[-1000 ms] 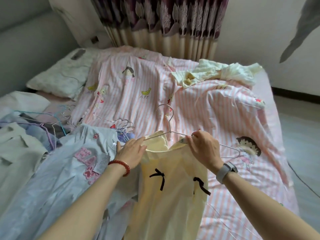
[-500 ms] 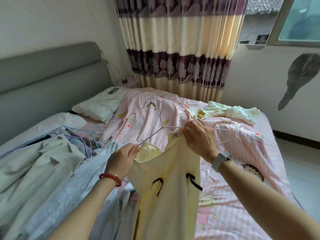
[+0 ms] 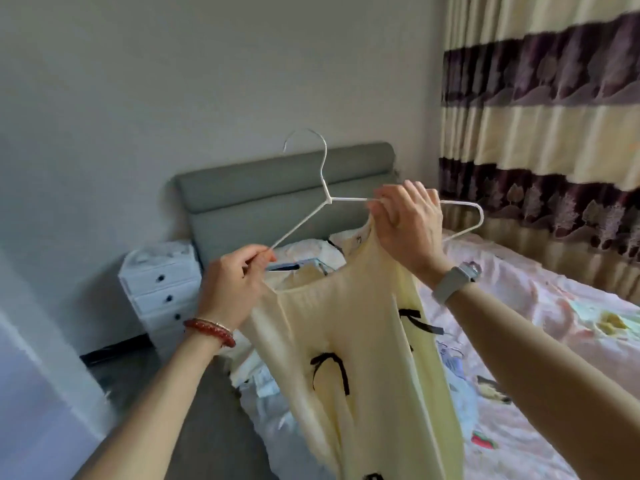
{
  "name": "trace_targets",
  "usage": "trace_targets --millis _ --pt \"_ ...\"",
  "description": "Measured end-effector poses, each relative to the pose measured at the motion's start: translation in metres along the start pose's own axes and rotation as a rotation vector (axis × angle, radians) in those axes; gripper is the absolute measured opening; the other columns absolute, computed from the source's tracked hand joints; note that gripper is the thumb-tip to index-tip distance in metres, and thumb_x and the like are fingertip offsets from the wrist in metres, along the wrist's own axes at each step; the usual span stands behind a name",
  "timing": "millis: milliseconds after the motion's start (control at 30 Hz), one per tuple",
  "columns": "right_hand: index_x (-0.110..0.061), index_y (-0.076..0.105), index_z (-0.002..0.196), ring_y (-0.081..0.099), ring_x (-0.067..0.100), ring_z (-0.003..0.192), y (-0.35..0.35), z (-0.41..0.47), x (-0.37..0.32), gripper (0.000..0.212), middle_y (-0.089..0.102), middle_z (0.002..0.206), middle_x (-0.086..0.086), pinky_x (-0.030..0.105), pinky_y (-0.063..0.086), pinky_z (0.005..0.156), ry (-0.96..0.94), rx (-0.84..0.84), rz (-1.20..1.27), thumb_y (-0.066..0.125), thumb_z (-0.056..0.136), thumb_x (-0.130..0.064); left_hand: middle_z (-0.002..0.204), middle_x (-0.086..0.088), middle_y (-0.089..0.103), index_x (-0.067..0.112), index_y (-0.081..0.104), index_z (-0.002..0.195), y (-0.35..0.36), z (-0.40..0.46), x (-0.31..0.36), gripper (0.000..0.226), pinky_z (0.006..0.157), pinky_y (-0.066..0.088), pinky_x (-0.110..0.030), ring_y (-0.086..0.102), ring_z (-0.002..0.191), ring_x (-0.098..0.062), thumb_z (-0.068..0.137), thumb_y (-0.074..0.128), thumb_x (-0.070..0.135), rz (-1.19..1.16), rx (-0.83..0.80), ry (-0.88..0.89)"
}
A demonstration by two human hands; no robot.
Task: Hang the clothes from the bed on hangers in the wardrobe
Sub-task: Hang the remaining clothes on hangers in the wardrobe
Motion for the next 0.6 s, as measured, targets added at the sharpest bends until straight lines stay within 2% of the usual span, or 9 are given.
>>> trace_targets --millis 67,133,200,267,367,433,533,600 --pt "-0.012 0.065 0.085 0.056 0.026 0.073 0.023 0.015 -0.055 0.022 0.064 0.078 0.005 0.032 0.033 0.070 -0.048 -0.001 0.105 0.051 0.084 -0.029 0.061 0.010 0.060 0.021 0.067 0.076 -0.062 -0.005 -0.019 0.015 0.054 0.038 -0.014 0.054 0.059 -0.001 0.084 0.054 0.024 0.068 0.087 -0.046" --pt "-0.011 0.065 0.086 0.058 0.029 0.070 0.048 0.021 -0.113 0.022 0.062 0.077 0.006 0.034 0.039 0.067 -0.096 -0.057 0.227 0.049 0.084 -0.027 0.065 0.000 0.062 0.015 0.070 0.079 -0.119 -0.021 -0.044 0.015 0.055 0.038 -0.014 0.054 0.060 -0.004 0.087 0.057 0.016 0.142 0.153 -0.129" --pt "-0.011 0.065 0.090 0.059 0.030 0.070 0.075 0.015 -0.172 0.024 0.061 0.078 0.007 0.034 0.046 0.063 -0.158 -0.164 0.346 0.047 0.084 -0.026 0.065 -0.004 0.062 0.016 0.071 0.080 -0.173 -0.052 -0.073 0.017 0.059 0.041 -0.028 0.051 0.057 -0.012 0.087 0.056 0.022 0.234 0.215 -0.245" --pt "-0.010 0.065 0.093 0.061 0.032 0.072 0.098 0.002 -0.229 0.027 0.065 0.081 0.008 0.036 0.051 0.061 -0.232 -0.294 0.470 0.047 0.085 -0.029 0.068 -0.003 0.064 0.019 0.072 0.081 -0.227 -0.090 -0.090 0.026 0.062 0.044 -0.035 0.054 0.062 -0.020 0.080 0.049 0.033 0.329 0.286 -0.325" --pt "-0.009 0.065 0.093 0.064 0.034 0.070 0.123 -0.025 -0.312 0.038 0.068 0.079 0.011 0.035 0.050 0.060 -0.414 -0.460 0.607 0.039 0.085 -0.036 0.073 0.005 0.066 0.023 0.070 0.082 -0.301 -0.151 -0.101 0.019 0.056 0.041 -0.028 0.054 0.063 -0.016 0.088 0.053 0.022 0.514 0.383 -0.410" --pt "-0.010 0.064 0.094 0.065 0.034 0.072 0.133 -0.044 -0.363 0.042 0.069 0.082 0.012 0.037 0.050 0.062 -0.494 -0.546 0.714 0.035 0.085 -0.038 0.085 0.005 0.069 0.019 0.071 0.087 -0.344 -0.190 -0.096 0.019 0.057 0.038 -0.023 0.056 0.068 -0.014 0.091 0.054 0.014 0.652 0.450 -0.463" --pt "-0.014 0.064 0.103 0.065 0.029 0.082 0.136 -0.074 -0.431 0.039 0.070 0.091 0.007 0.033 0.048 0.067 -0.484 -0.674 0.951 0.037 0.087 -0.037 0.093 -0.001 0.071 0.015 0.072 0.090 -0.399 -0.253 -0.084 0.024 0.066 0.043 -0.029 0.063 0.081 -0.023 0.088 0.049 0.024 0.810 0.595 -0.546" --pt "-0.017 0.065 0.104 0.064 0.025 0.084 0.133 -0.093 -0.472 0.039 0.070 0.092 0.002 0.029 0.044 0.070 -0.458 -0.745 1.093 0.038 0.085 -0.038 0.090 -0.003 0.071 0.012 0.072 0.087 -0.423 -0.289 -0.072 0.030 0.064 0.044 -0.030 0.065 0.078 -0.026 0.084 0.044 0.023 0.884 0.649 -0.542"
Point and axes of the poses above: each hand's wrist, its own z-axis towards the middle knuckle, its own y-axis out of the palm, x = y × z, the point moved 10 cm from there along z, towards the middle knuckle
